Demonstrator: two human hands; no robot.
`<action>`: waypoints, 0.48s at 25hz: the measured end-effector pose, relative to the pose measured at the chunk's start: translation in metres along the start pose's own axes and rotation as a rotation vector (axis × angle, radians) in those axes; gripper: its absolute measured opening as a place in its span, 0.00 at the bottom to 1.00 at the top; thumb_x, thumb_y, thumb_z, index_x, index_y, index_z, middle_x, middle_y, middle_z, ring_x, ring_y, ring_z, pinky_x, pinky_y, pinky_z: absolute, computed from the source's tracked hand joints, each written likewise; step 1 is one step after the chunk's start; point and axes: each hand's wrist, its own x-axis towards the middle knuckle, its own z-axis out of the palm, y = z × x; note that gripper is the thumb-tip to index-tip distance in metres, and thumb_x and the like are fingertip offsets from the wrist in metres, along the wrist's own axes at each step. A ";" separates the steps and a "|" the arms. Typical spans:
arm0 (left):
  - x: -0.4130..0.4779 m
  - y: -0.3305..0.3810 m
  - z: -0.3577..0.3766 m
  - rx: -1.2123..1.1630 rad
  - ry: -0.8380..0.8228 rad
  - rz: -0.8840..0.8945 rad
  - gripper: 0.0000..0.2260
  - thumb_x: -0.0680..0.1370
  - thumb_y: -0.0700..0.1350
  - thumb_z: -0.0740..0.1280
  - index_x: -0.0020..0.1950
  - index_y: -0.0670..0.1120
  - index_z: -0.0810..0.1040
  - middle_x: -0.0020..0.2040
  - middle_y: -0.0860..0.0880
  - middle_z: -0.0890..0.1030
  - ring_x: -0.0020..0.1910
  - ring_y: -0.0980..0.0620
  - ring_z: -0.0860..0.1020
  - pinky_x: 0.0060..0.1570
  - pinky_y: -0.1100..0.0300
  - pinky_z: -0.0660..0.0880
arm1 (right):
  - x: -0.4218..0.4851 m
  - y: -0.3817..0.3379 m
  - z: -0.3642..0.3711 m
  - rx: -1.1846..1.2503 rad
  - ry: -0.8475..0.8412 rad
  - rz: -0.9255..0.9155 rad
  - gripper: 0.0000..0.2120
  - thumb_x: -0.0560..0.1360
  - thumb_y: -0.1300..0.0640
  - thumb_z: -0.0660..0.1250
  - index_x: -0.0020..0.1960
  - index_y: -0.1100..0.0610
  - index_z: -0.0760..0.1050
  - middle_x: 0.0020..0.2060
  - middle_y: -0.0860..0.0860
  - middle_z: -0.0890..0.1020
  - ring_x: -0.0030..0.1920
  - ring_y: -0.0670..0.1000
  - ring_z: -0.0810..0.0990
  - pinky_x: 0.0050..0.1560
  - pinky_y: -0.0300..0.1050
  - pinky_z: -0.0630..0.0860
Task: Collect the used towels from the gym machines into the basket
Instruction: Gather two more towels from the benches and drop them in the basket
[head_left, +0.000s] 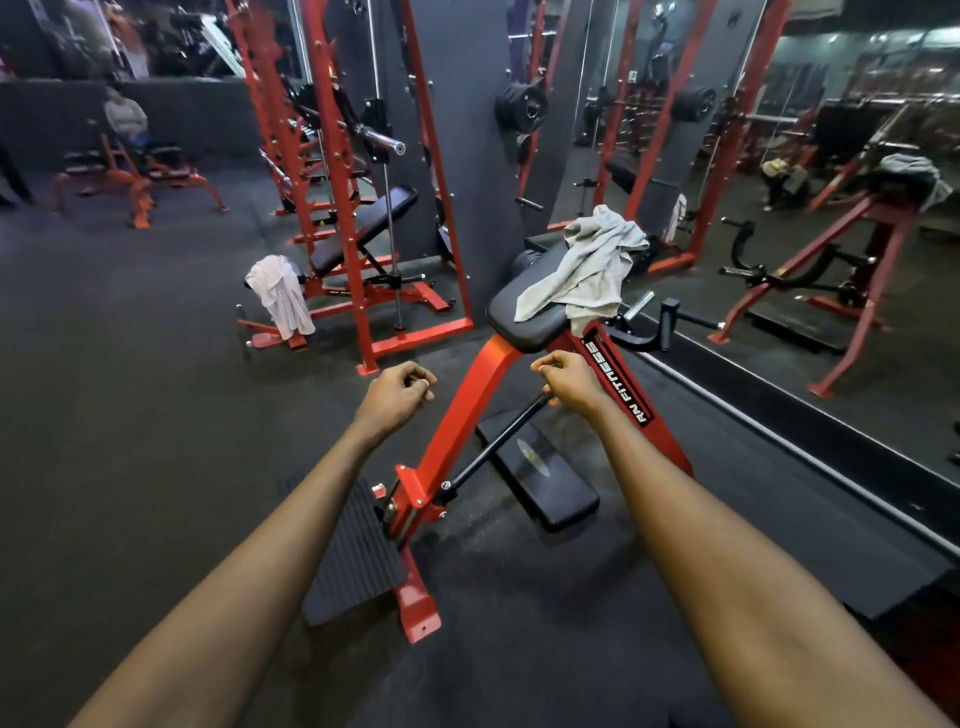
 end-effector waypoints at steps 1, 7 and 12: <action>0.018 -0.002 0.004 -0.010 -0.006 -0.005 0.10 0.78 0.40 0.61 0.48 0.48 0.82 0.40 0.50 0.86 0.40 0.52 0.82 0.41 0.59 0.75 | 0.015 0.000 0.000 -0.005 0.006 0.004 0.11 0.78 0.62 0.63 0.40 0.50 0.78 0.36 0.52 0.79 0.34 0.49 0.77 0.28 0.41 0.73; 0.138 -0.024 0.023 -0.019 -0.074 0.012 0.10 0.77 0.40 0.60 0.47 0.50 0.81 0.41 0.50 0.86 0.40 0.51 0.82 0.42 0.57 0.75 | 0.113 0.008 0.005 -0.044 0.071 0.044 0.09 0.78 0.57 0.65 0.40 0.51 0.79 0.32 0.50 0.78 0.31 0.49 0.77 0.22 0.37 0.71; 0.242 -0.029 0.031 -0.057 -0.107 0.036 0.10 0.77 0.39 0.60 0.47 0.49 0.80 0.40 0.50 0.86 0.37 0.52 0.81 0.41 0.58 0.75 | 0.198 0.009 0.003 -0.082 0.145 0.093 0.12 0.78 0.53 0.64 0.39 0.57 0.79 0.33 0.60 0.80 0.32 0.54 0.77 0.32 0.48 0.79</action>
